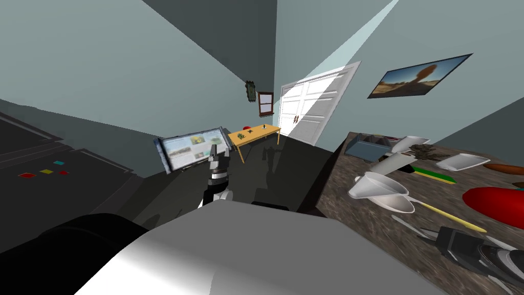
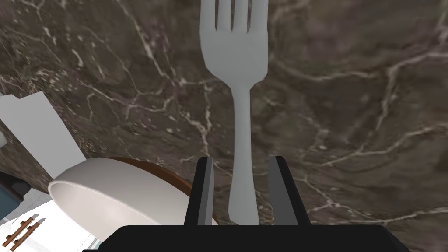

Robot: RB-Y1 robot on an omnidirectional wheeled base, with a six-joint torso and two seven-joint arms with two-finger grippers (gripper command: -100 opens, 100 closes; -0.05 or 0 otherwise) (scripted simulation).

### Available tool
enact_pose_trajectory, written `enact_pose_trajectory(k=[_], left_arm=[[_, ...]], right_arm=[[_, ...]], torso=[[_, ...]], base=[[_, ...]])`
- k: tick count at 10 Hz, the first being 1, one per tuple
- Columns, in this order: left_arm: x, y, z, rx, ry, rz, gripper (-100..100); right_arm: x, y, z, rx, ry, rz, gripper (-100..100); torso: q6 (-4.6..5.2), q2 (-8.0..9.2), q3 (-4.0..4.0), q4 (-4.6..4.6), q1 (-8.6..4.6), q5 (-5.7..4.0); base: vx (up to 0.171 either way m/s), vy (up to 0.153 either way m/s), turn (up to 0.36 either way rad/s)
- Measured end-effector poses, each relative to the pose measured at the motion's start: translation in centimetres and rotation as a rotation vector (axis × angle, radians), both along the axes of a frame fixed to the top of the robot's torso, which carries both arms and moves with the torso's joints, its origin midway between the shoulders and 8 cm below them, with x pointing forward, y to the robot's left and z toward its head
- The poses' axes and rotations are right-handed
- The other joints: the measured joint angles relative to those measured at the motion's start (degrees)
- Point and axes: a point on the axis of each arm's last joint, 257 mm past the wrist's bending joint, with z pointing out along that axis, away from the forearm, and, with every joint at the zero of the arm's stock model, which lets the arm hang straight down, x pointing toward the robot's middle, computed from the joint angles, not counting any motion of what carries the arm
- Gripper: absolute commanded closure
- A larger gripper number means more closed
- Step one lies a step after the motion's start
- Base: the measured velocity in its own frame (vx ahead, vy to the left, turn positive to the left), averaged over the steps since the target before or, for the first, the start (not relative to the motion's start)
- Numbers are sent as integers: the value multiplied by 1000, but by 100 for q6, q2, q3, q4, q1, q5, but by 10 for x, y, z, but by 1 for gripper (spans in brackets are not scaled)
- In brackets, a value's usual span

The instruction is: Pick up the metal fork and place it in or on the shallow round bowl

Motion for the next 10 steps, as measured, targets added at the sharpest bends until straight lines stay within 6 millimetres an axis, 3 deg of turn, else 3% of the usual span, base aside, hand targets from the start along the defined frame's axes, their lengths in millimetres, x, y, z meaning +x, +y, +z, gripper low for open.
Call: enact_pose_trajectory(k=[5,10], left_arm=[[0,0,0,0,0,0,0],[0,0,0,0,0,0,0]], right_arm=[[4,-41,42,-99,14,-27,100],[-21,-83,80,-202,84,-75,100]], torso=[[-6,2,4,7,32,22],[-4,-10,-1,6,40,33]], base=[[-15,48,-6],[22,53,-3]])
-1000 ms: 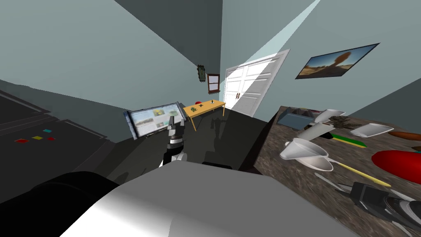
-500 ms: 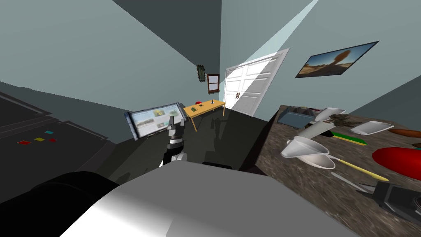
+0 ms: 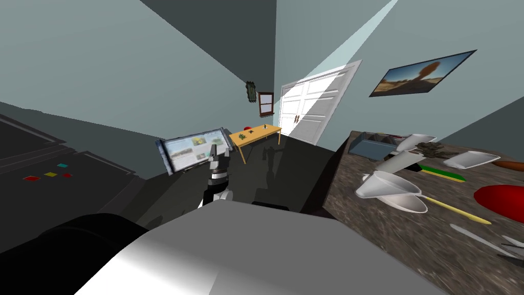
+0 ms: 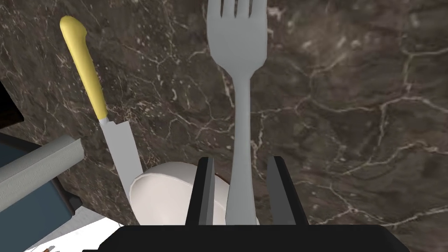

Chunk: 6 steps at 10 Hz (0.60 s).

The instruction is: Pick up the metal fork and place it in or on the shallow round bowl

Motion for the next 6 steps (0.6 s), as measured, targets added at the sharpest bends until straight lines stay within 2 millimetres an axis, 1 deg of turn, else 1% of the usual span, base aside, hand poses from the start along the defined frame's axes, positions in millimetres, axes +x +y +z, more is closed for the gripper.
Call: enact_pose_trajectory(k=[4,6], left_arm=[[0,0,0,0,0,0,0],[0,0,0,0,0,0,0]], right_arm=[[-17,-24,30,-71,60,-31,100],[-22,-33,42,-103,88,-34,100]], torso=[[-3,-8,-5,-2,6,3],[-6,-7,-4,-2,3,3]], base=[[36,40,-12],[40,37,-26]])
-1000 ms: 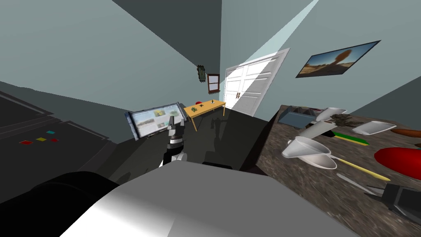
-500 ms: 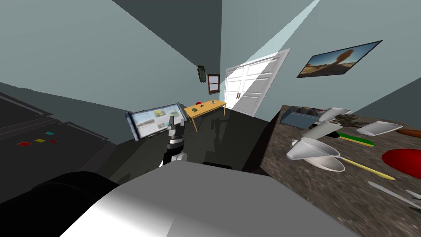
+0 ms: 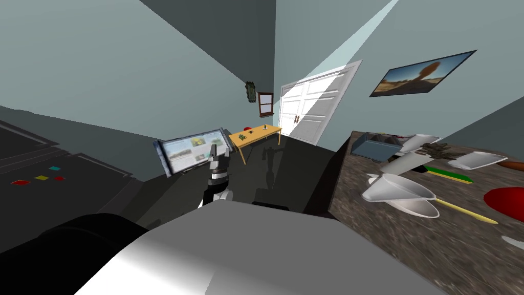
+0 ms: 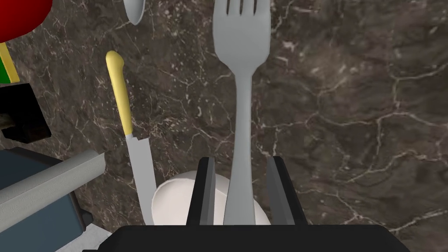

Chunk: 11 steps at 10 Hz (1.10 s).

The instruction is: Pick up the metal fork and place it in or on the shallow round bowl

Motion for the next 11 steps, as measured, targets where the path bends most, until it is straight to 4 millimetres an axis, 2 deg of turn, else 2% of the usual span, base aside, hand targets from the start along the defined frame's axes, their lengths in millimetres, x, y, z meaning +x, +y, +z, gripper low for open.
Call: enact_pose_trajectory(k=[2,4,6,8,10,11], left_arm=[[0,0,0,0,0,0,0],[0,0,0,0,0,0,0],[0,0,0,0,0,0,0],[0,0,0,0,0,0,0],[0,0,0,0,0,0,0],[0,0,0,0,0,0,0]], right_arm=[[-3,-5,13,-19,23,-7,100],[-1,-5,23,-27,53,5,100],[4,5,20,0,70,22,100],[11,25,10,56,74,38,100],[13,29,7,72,78,51,100],[17,38,3,99,81,63,100]], torso=[[-1,-6,-4,-2,-1,-1],[-4,-38,-22,-9,-2,-1],[-17,-54,-34,-16,-22,-10],[-12,-50,-32,-17,-40,-17],[-8,-17,-15,-12,-33,-12],[-9,-23,-17,-12,-35,-13]], base=[[61,30,-38],[170,3,-87],[116,-31,-12],[96,-53,-11],[39,-32,-12],[110,-74,-28]])
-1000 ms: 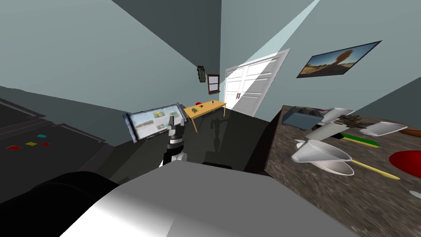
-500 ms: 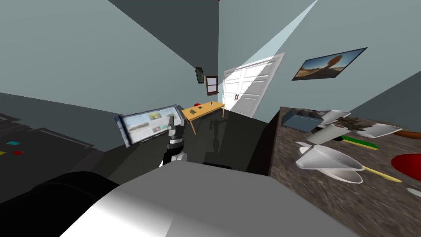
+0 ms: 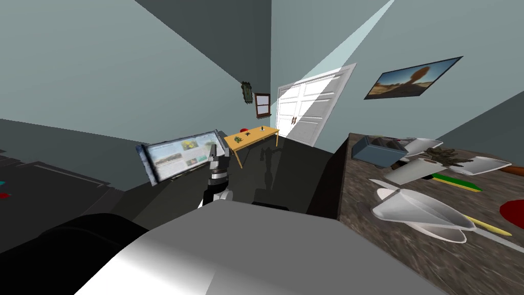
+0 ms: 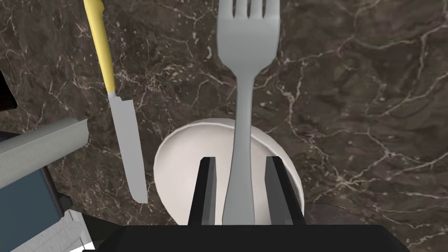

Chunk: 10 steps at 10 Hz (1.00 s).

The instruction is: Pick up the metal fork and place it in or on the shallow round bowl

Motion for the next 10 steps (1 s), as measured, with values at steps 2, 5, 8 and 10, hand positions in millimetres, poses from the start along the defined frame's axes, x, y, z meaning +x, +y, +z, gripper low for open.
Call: enact_pose_trajectory(k=[2,5,8,10], left_arm=[[0,0,0,0,0,0,0],[0,0,0,0,0,0,0],[0,0,0,0,0,0,0],[0,0,0,0,0,0,0]], right_arm=[[5,27,-12,75,12,19,100],[11,39,-24,117,16,52,100],[10,52,-29,150,32,69,100],[15,63,-33,178,29,81,100]], torso=[[-6,-28,-18,-9,-9,-2],[-3,-9,-6,-4,2,2],[-3,13,4,-2,12,7],[-6,3,0,-2,10,8]], base=[[105,-58,0],[62,-34,-7],[8,-14,4],[83,-57,-17]])
